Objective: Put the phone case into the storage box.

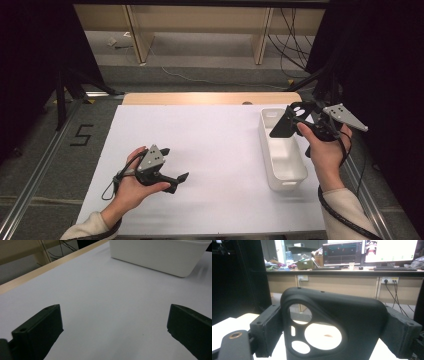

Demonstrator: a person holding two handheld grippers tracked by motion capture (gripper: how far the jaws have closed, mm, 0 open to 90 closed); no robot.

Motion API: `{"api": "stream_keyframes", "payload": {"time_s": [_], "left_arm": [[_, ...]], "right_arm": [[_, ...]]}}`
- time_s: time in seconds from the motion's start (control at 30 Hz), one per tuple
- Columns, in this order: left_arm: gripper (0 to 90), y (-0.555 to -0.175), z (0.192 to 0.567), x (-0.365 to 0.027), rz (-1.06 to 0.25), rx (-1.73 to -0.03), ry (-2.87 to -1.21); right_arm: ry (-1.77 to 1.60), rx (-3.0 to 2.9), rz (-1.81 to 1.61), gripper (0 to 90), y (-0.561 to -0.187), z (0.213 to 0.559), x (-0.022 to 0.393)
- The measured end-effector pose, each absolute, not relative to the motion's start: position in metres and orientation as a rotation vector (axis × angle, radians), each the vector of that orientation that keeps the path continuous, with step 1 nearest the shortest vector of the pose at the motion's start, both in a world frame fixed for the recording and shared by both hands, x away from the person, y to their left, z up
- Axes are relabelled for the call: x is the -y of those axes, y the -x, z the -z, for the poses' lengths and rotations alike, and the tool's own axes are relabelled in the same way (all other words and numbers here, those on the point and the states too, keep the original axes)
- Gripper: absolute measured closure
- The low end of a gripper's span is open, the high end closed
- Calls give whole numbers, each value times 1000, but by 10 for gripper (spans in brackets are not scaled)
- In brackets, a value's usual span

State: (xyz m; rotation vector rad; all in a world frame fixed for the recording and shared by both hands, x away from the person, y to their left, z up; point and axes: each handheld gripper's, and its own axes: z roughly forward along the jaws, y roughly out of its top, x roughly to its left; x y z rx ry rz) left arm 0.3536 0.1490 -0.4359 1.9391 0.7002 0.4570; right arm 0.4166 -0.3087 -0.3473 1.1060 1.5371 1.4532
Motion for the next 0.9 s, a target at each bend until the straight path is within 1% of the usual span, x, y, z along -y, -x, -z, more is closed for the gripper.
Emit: {"api": "stream_keyframes", "payload": {"time_s": [0.9], "left_arm": [[0, -354, 436, -149, -457, -701, -1936]], "right_arm": [[-1099, -1556, -1424, 154, -425, 351, 310]]}}
